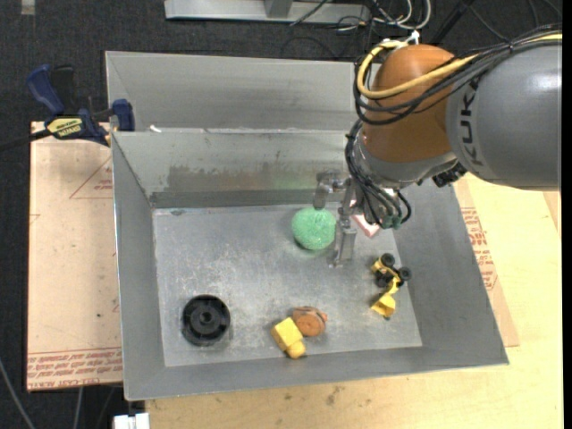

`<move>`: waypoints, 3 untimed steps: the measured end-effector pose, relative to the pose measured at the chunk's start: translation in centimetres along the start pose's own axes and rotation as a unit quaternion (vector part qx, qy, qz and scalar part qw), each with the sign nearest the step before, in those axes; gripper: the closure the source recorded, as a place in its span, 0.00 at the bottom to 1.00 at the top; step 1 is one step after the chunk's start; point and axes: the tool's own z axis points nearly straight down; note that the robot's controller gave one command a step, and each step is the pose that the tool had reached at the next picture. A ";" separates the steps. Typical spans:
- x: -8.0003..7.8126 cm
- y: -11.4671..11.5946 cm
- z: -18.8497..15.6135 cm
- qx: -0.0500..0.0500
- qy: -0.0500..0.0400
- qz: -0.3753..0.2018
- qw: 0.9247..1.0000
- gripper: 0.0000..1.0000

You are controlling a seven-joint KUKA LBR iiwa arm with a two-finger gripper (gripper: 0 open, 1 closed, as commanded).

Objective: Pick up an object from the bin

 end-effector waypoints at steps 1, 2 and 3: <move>0.0 0.0 0.0 0.000 0.000 0.000 1.000 0.00; -0.9 -0.4 1.4 0.000 -0.001 0.025 1.000 0.00; -0.2 -2.8 4.1 0.000 0.000 0.072 0.997 0.00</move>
Offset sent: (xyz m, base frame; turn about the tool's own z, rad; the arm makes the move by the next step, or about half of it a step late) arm 0.0193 -0.0120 -0.0359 0.1229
